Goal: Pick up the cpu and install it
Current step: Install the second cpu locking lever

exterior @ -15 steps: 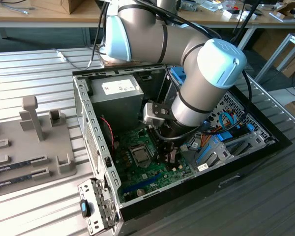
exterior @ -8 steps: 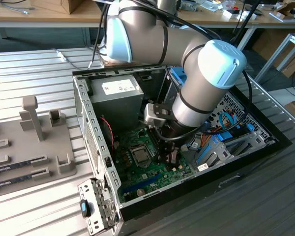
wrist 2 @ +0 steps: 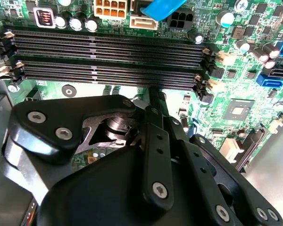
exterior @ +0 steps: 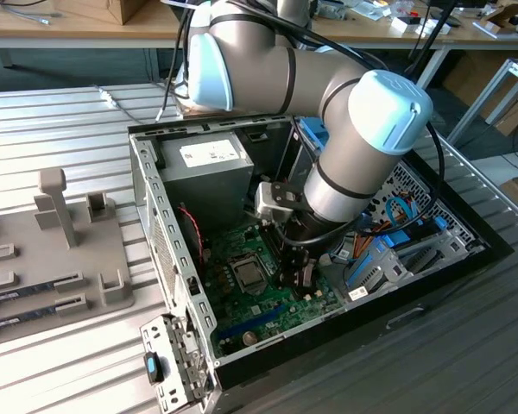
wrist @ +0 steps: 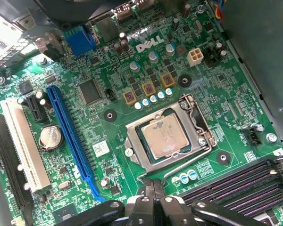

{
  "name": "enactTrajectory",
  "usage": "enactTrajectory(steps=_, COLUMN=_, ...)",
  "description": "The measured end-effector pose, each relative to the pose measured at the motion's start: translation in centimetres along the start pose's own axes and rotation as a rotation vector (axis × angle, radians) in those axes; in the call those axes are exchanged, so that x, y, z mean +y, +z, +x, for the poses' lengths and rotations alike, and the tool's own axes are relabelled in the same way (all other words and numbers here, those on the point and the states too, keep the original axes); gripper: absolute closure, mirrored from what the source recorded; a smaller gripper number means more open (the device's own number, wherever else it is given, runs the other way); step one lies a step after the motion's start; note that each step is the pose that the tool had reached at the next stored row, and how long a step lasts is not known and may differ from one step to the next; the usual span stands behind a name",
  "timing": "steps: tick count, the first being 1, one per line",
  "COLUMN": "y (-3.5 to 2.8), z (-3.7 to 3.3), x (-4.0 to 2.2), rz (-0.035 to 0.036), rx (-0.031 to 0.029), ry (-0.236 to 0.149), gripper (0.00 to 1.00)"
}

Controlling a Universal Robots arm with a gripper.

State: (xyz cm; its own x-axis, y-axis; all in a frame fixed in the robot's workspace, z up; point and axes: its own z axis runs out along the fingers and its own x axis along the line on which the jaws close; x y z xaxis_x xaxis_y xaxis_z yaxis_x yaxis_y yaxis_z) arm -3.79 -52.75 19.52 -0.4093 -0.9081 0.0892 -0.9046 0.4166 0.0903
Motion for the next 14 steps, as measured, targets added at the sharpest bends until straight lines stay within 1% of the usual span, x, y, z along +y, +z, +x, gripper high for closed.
enactTrajectory(steps=4, y=0.22, z=-0.01, x=0.02, rz=-0.0002, rx=0.0002, ry=0.000, gripper=0.89)
enactTrajectory(steps=12, y=0.26, z=0.07, x=-0.01, rz=-0.0004, rx=-0.0004, ry=0.000, gripper=0.89)
enactTrajectory(steps=14, y=0.19, z=0.08, x=-0.02, rz=-0.0002, rx=0.0009, ry=0.000, gripper=0.89)
